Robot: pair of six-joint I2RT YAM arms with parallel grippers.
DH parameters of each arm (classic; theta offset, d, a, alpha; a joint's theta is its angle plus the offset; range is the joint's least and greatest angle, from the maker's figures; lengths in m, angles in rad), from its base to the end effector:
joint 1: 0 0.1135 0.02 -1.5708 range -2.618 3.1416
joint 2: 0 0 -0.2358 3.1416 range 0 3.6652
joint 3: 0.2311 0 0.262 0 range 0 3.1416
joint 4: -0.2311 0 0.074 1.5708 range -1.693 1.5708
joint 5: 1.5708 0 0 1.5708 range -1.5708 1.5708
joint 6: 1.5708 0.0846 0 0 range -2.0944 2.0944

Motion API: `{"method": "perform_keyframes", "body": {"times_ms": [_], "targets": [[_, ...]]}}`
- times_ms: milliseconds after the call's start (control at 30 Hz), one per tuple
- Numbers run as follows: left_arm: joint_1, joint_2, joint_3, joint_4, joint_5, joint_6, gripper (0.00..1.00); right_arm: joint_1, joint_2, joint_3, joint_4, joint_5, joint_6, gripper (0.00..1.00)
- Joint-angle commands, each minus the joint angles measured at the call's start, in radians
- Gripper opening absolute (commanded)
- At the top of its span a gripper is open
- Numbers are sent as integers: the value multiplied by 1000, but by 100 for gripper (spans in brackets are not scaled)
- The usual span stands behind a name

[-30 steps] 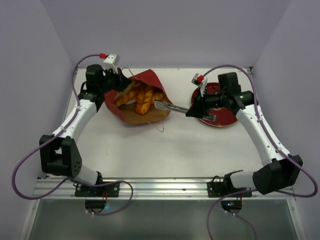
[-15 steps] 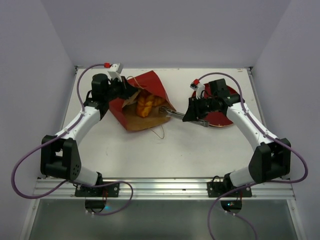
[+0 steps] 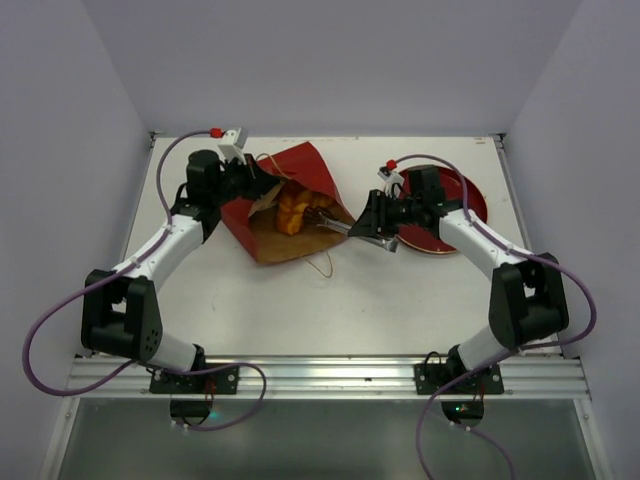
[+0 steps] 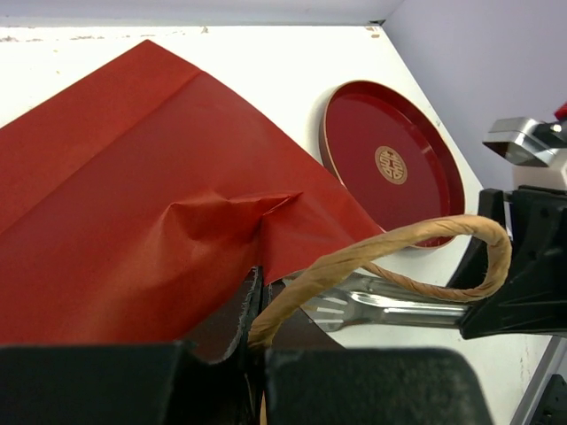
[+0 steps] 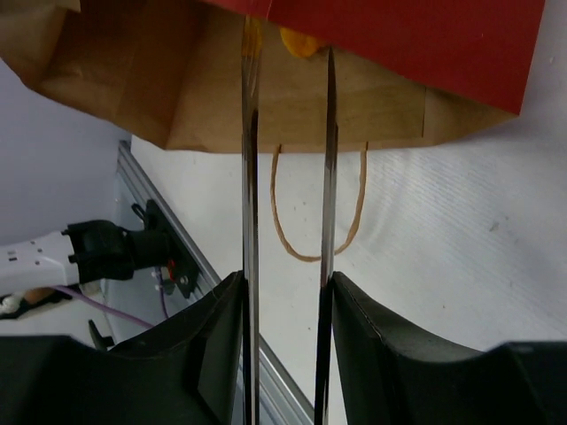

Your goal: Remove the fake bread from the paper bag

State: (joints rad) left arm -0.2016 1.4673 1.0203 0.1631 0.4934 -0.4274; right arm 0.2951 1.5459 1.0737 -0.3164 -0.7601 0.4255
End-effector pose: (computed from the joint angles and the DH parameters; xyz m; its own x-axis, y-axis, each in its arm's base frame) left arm 0.3781 -0.1182 0.2503 -0.5075 -0.2689 -0.8186 0.4521 0.7257 -0.5186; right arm 0.3312 0.1616 0.1907 -0.8970 0.0400 -0.4402 -0.3350 0.5881 0.7361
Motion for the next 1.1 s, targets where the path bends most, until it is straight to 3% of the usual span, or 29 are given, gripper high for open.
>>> {"method": "perform_keyframes", "body": {"times_ms": [0,433,1067], "targets": [[-15,-33,-17,46,19,-28,0,4,17,-14,164,-48,114,46],[-15,-33,-23,58,27,-30,0,6,77,-29,197,2,173,52],[-15,-42,-32,61,40,-24,0,35,186,-15,309,-31,288,52]]}}
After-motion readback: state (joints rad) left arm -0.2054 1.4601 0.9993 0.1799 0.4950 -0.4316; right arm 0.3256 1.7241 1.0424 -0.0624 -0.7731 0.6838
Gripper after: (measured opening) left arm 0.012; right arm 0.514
